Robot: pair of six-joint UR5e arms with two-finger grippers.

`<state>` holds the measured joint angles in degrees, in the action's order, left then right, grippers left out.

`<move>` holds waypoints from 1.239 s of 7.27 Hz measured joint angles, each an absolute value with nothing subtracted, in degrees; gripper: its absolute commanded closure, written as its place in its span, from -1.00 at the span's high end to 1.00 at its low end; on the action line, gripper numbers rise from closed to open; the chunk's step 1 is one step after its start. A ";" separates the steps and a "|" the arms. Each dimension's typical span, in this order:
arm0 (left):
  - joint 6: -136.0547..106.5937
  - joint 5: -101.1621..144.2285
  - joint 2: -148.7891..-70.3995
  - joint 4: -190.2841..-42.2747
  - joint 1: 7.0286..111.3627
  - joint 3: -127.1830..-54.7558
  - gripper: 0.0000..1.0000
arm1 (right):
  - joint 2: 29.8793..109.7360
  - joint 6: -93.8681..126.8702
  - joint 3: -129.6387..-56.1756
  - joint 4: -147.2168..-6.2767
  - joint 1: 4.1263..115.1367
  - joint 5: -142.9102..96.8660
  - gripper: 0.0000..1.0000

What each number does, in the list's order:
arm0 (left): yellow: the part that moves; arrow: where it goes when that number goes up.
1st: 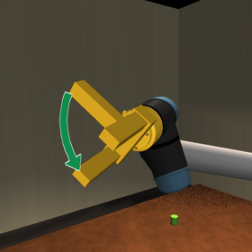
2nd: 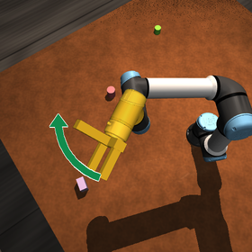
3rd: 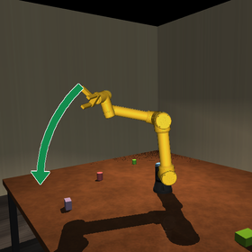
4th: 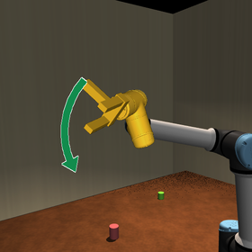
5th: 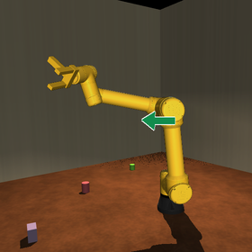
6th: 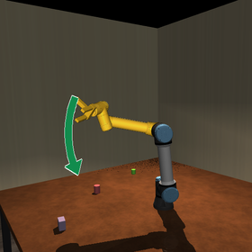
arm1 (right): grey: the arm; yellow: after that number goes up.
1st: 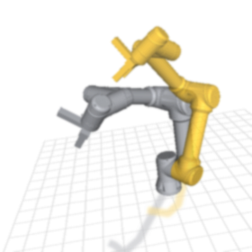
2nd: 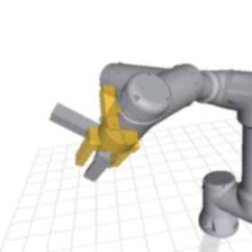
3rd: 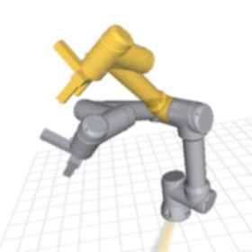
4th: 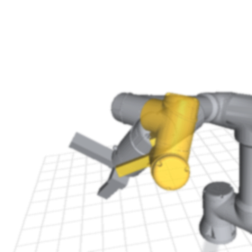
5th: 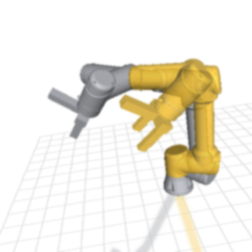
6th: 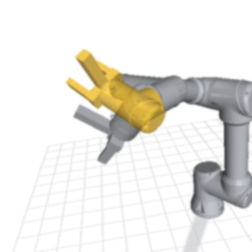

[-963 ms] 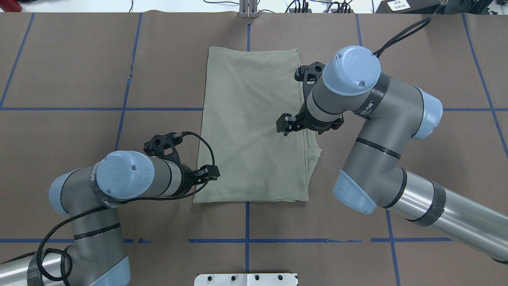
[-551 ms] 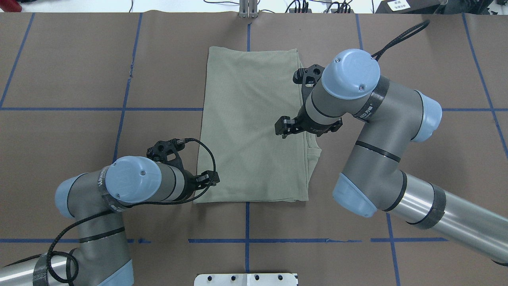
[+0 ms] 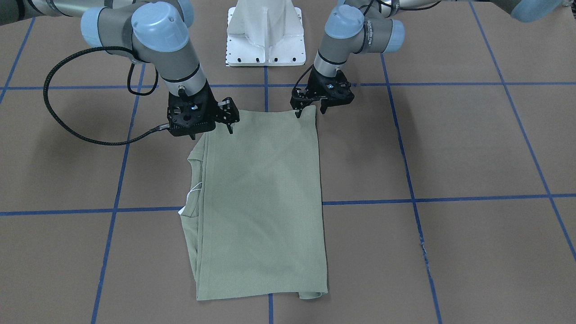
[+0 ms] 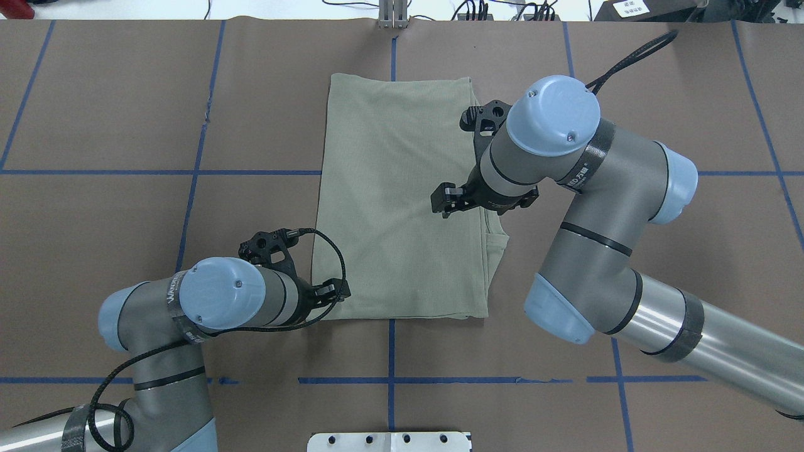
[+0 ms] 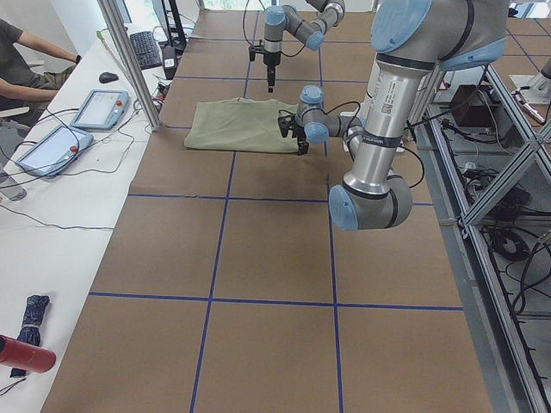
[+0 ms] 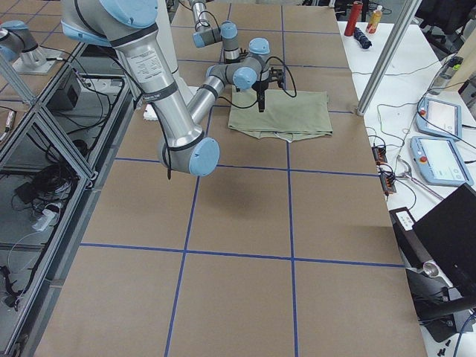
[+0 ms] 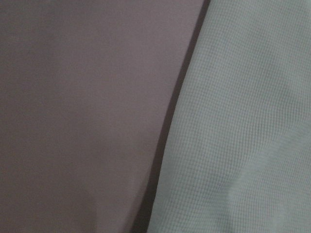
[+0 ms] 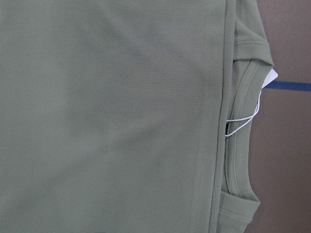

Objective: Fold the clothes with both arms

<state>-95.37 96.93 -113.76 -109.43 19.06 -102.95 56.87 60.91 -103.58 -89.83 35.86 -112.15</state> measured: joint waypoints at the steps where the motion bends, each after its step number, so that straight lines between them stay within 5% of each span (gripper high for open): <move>1: -95.37 96.93 -113.79 -109.41 19.02 -103.12 -0.01 | 56.94 60.89 -103.57 -89.82 35.87 -112.15 1.00; 9: -95.07 97.03 -113.96 -109.20 18.90 -103.02 -0.09 | 57.13 60.73 -103.39 -89.74 36.24 -112.13 1.00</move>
<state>-95.07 97.03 -113.96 -109.20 18.90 -103.02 57.13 60.73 -103.39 -89.74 36.24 -112.13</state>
